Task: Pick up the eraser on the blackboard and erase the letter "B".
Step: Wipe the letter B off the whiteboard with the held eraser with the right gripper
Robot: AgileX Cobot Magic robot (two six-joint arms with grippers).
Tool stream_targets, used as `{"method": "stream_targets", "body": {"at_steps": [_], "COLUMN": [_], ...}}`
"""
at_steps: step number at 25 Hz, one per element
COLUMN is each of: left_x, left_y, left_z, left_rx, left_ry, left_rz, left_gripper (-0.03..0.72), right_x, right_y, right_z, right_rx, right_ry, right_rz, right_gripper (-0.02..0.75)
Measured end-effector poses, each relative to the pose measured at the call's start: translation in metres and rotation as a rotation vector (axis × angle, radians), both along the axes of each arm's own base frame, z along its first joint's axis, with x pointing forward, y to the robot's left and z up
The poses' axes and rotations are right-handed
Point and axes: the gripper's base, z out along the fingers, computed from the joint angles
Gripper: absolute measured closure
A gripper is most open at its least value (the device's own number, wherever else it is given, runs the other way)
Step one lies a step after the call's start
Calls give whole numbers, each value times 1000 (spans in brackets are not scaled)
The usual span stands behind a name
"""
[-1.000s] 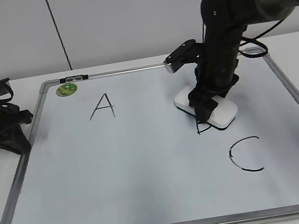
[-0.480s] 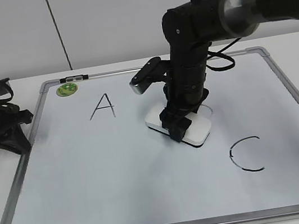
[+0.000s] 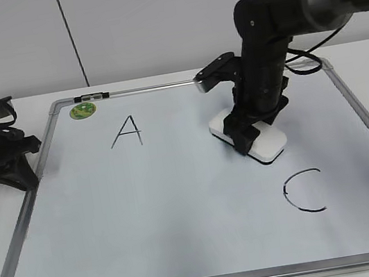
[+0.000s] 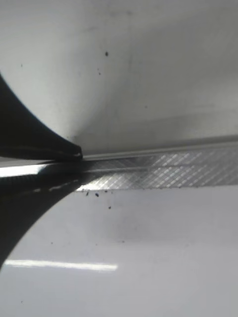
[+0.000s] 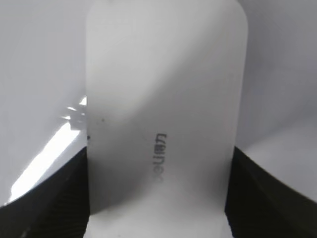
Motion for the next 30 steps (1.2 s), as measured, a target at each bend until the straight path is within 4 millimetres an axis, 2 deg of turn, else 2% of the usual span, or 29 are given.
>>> {"method": "stream_targets", "body": {"at_steps": [6,8,18,22,25,30], "left_x": [0,0,0,0,0,0], "left_y": [0,0,0,0,0,0], "left_z": [0,0,0,0,0,0], "left_rx": [2,3,3,4,4,4], "left_ry": [0,0,0,0,0,0], "left_rz": [-1,-2,-2,-3,-3,-3], "left_gripper": [654,653,653,653,653,653], "right_x": [12,14,18,15,9,-11], "right_y": [-35,-41,-41,-29,-8,39], "right_z": [-1,-2,1,1,2,0], "right_rx": [-20,-23,-5,-17,-27,-23], "right_ry": [-8,-3,19,20,14,19], "right_rz": [-103,-121,-132,-96,-39,88], "right_gripper": [199,199,200,200,200,200]}}
